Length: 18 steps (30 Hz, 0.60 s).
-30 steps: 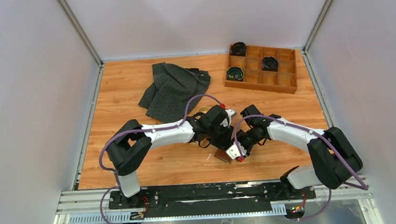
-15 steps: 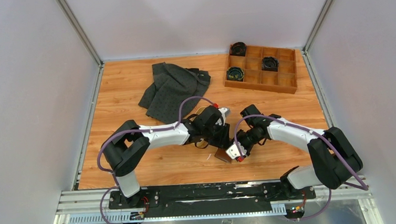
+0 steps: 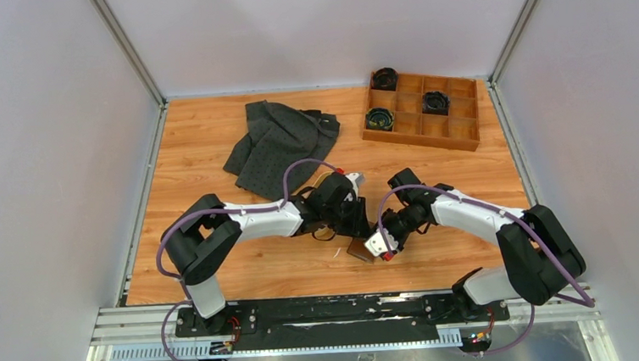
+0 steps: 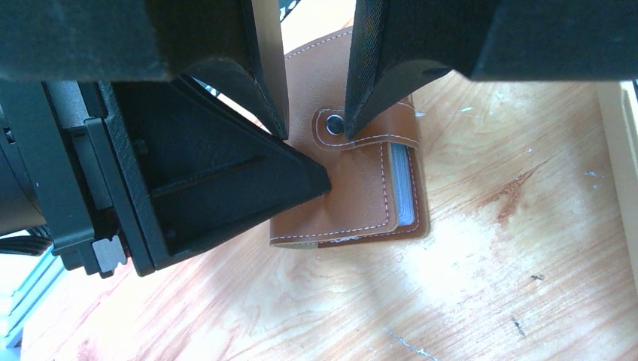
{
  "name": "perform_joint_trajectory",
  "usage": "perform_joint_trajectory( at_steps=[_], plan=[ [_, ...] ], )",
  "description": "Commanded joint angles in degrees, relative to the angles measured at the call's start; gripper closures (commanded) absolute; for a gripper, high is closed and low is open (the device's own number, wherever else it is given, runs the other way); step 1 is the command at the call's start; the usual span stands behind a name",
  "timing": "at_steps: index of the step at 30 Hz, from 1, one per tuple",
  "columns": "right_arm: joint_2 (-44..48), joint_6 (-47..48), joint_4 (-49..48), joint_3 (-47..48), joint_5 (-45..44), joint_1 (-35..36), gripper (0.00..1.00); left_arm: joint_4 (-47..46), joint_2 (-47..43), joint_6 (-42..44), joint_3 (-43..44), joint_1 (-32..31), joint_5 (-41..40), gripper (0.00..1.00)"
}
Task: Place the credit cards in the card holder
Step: Close the card holder at the center of the board.
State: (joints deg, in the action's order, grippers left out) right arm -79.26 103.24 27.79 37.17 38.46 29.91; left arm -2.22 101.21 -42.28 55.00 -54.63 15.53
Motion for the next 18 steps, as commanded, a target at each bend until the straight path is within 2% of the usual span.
perform_joint_trajectory(
  at_steps=[1, 18],
  plan=[
    [-4.1, -3.7, 5.8, -3.2, -9.2, 1.1, 0.79, -5.3, 3.6, -4.7, -2.5, -1.5, 1.9, 0.65],
    [-4.1, -3.7, 5.9, -3.1, -9.3, 1.1, 0.8, -13.1, 4.9, -11.0, -6.8, -0.4, 3.7, 0.67]
  ],
)
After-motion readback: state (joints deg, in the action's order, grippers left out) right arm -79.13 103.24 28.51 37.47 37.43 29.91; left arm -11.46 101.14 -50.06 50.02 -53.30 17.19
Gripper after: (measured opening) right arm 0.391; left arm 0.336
